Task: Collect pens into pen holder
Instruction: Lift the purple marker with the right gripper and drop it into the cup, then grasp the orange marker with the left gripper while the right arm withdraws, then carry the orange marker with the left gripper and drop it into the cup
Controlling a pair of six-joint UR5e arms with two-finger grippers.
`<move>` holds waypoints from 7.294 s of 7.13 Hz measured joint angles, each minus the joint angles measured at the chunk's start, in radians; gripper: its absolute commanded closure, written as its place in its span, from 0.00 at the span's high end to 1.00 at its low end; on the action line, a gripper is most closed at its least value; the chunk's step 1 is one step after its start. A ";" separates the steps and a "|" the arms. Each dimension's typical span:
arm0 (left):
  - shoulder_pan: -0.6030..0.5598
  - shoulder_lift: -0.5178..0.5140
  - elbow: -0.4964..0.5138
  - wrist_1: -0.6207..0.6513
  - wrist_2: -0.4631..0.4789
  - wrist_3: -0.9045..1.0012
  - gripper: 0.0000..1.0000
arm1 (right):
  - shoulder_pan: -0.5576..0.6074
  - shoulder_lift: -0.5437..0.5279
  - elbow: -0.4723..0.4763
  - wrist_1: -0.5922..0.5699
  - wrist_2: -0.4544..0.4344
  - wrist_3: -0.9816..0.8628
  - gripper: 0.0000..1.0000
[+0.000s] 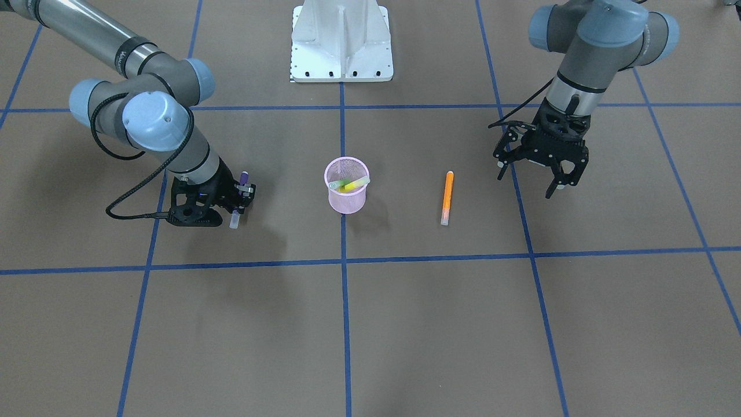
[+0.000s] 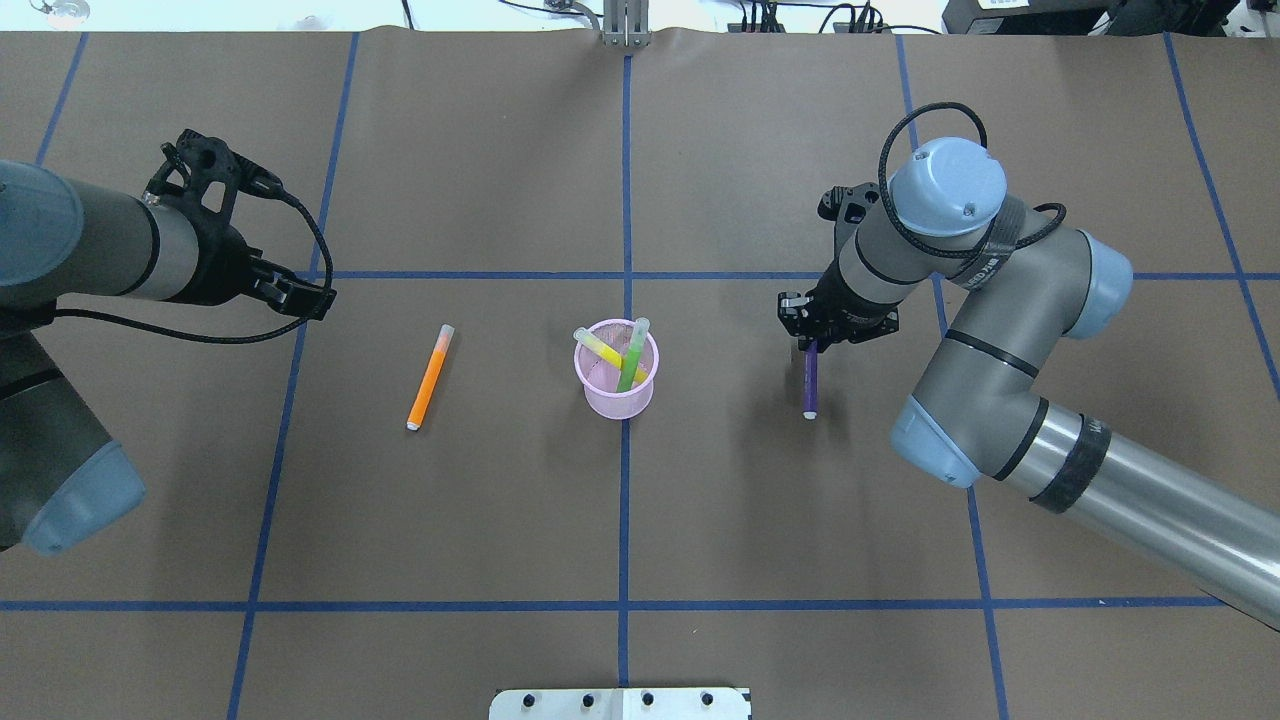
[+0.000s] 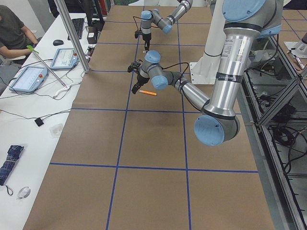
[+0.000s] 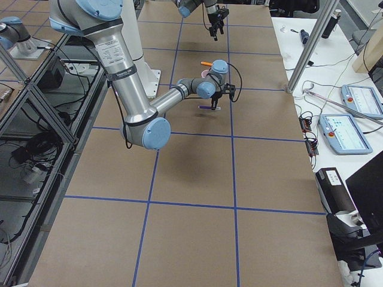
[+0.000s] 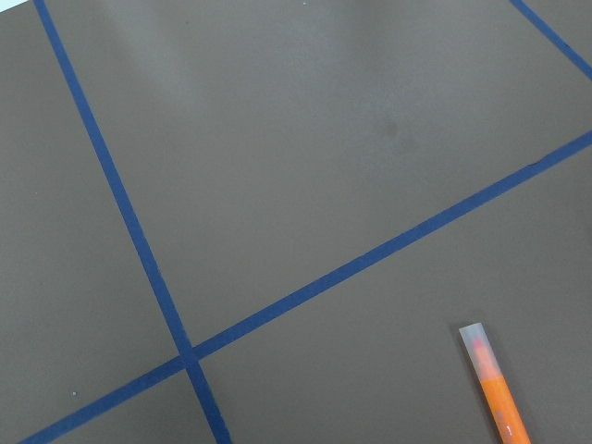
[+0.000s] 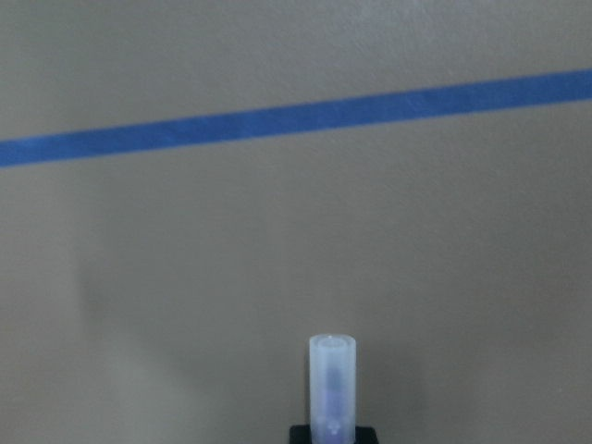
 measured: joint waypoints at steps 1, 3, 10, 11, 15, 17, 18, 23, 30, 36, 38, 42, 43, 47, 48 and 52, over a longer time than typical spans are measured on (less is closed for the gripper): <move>0.000 0.000 0.000 -0.002 0.000 0.000 0.99 | -0.012 -0.001 0.085 -0.001 -0.111 0.063 0.00; 0.001 0.000 0.002 -0.004 0.000 0.000 0.99 | -0.094 0.004 0.210 -0.008 -0.386 0.171 0.00; 0.002 0.000 0.055 -0.005 0.000 0.008 0.99 | -0.356 0.147 0.225 -0.049 -0.872 0.092 0.00; 0.001 0.000 0.057 -0.006 -0.001 0.009 0.99 | -0.371 0.171 0.191 -0.047 -0.904 0.085 0.00; 0.000 0.000 0.055 -0.006 -0.002 0.006 0.99 | -0.385 0.190 0.138 -0.044 -0.959 0.043 1.00; 0.001 0.000 0.054 -0.006 -0.001 0.002 0.99 | -0.391 0.185 0.144 -0.034 -0.966 0.037 1.00; 0.002 -0.002 0.057 -0.004 -0.001 0.001 0.99 | -0.391 0.174 0.152 -0.009 -0.966 0.028 1.00; 0.010 -0.125 0.185 0.037 -0.022 -0.020 0.97 | -0.291 -0.025 0.275 0.065 -0.859 -0.008 1.00; 0.076 -0.376 0.375 0.347 -0.270 -0.011 1.00 | 0.193 -0.340 0.262 0.064 -0.138 -0.294 1.00; 0.086 -0.417 0.446 0.363 -0.310 -0.051 0.78 | 0.355 -0.374 0.190 0.064 0.066 -0.464 1.00; 0.089 -0.419 0.461 0.363 -0.310 -0.051 0.74 | 0.358 -0.376 0.190 0.064 0.067 -0.467 1.00; 0.093 -0.420 0.474 0.363 -0.314 -0.050 0.00 | 0.362 -0.376 0.190 0.065 0.067 -0.467 1.00; 0.093 -0.420 0.473 0.364 -0.315 -0.048 0.00 | 0.363 -0.376 0.190 0.065 0.067 -0.467 1.00; 0.084 -0.443 0.360 0.362 -0.272 -0.053 0.00 | 0.373 -0.376 0.190 0.064 0.069 -0.469 1.00; 0.087 -0.451 0.274 0.361 -0.183 -0.067 0.00 | 0.377 -0.376 0.190 0.064 0.069 -0.472 1.00; 0.224 -0.553 0.156 0.331 0.131 -0.258 0.00 | 0.378 -0.374 0.189 0.064 0.068 -0.475 1.00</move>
